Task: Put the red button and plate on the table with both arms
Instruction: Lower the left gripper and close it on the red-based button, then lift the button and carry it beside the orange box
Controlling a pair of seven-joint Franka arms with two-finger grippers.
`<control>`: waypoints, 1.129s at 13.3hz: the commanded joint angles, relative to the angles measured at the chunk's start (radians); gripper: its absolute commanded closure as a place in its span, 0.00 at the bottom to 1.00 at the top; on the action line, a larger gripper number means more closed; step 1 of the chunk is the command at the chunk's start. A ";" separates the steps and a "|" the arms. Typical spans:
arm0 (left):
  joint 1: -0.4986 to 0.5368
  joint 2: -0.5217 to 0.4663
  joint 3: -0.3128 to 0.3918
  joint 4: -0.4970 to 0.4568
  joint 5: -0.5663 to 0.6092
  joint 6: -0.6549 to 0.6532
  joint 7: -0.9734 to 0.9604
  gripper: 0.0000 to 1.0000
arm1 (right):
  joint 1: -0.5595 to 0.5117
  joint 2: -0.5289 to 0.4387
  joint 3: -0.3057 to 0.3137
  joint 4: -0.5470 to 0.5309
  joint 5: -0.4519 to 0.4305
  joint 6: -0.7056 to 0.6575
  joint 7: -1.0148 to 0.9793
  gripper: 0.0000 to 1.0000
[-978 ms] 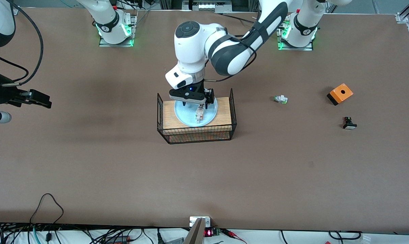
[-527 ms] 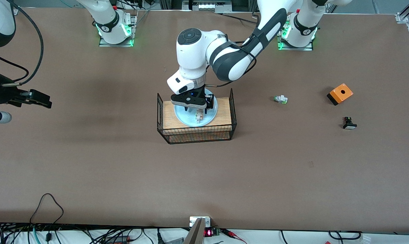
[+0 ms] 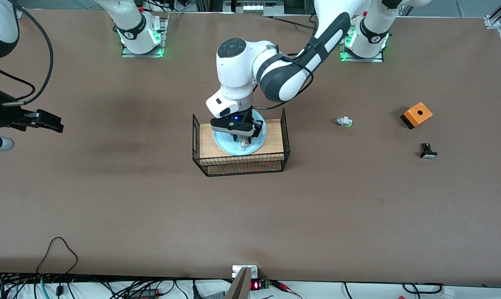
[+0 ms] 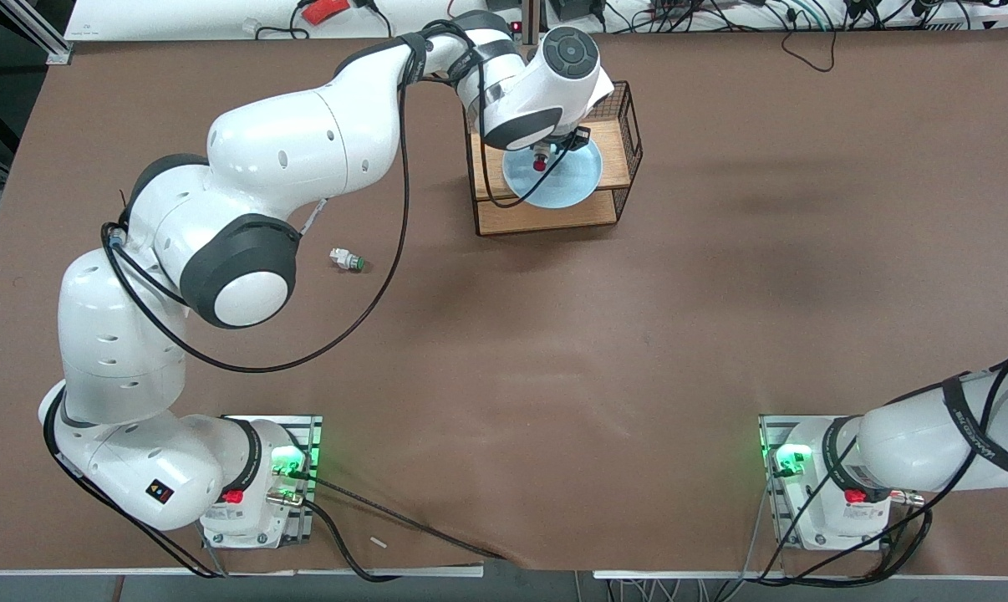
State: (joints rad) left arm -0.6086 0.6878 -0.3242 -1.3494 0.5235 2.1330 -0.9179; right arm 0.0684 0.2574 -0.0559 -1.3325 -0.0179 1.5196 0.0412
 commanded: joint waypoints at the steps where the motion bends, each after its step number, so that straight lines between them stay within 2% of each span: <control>1: 0.000 -0.017 -0.004 0.026 0.010 -0.010 0.001 0.89 | -0.001 0.008 0.004 0.021 0.001 -0.009 -0.001 0.00; 3: 0.000 -0.080 -0.016 0.033 -0.037 -0.103 -0.001 0.91 | -0.001 0.008 0.004 0.021 0.001 -0.007 -0.001 0.00; 5: 0.010 -0.164 -0.013 0.036 -0.153 -0.183 0.005 0.91 | -0.004 0.008 0.004 0.021 0.001 -0.006 -0.006 0.00; 9: 0.169 -0.284 -0.018 0.035 -0.235 -0.413 0.120 0.91 | -0.001 0.008 0.004 0.021 0.001 -0.013 -0.001 0.00; 13: 0.383 -0.304 -0.021 0.029 -0.264 -0.539 0.466 0.91 | 0.002 0.008 0.004 0.021 0.001 -0.007 0.000 0.00; 15: 0.493 -0.300 -0.018 0.016 -0.280 -0.557 0.757 0.89 | 0.002 0.008 0.005 0.021 0.001 -0.007 0.002 0.00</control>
State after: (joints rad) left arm -0.2000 0.3993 -0.3282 -1.3009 0.2748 1.5954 -0.3734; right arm 0.0699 0.2574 -0.0545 -1.3324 -0.0178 1.5193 0.0412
